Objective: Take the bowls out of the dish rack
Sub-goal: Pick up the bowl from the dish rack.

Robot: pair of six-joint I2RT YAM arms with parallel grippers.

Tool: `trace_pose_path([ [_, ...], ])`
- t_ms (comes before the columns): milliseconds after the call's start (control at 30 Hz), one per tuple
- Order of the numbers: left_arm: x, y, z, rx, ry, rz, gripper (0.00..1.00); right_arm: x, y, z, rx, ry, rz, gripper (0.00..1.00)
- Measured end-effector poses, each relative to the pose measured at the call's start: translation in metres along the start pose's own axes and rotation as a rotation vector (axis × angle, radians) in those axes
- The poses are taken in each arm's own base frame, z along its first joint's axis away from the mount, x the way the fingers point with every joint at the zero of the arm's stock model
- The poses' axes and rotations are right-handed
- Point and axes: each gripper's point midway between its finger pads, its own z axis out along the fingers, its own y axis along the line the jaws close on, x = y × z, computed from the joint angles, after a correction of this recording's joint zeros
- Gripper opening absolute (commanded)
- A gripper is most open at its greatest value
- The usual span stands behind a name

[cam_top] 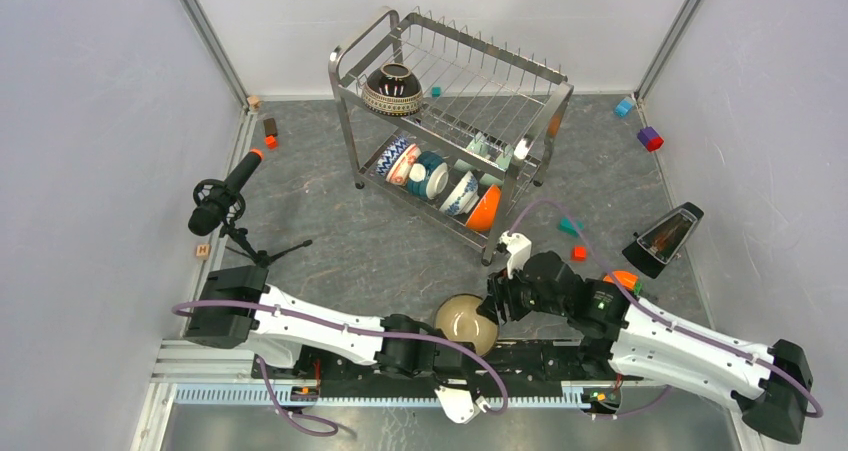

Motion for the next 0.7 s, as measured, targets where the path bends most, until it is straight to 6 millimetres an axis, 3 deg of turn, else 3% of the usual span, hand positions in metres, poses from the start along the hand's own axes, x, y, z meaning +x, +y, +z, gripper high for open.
trace_pose_path([
  [467,-0.010,0.002,-0.004,0.019,-0.044,-0.023,0.02,0.013,-0.008,0.010,0.070,0.040,-0.041,0.50],
  [700,-0.012,0.005,-0.006,0.016,-0.047,-0.026,0.02,0.027,-0.006,0.015,0.066,0.085,-0.067,0.33],
])
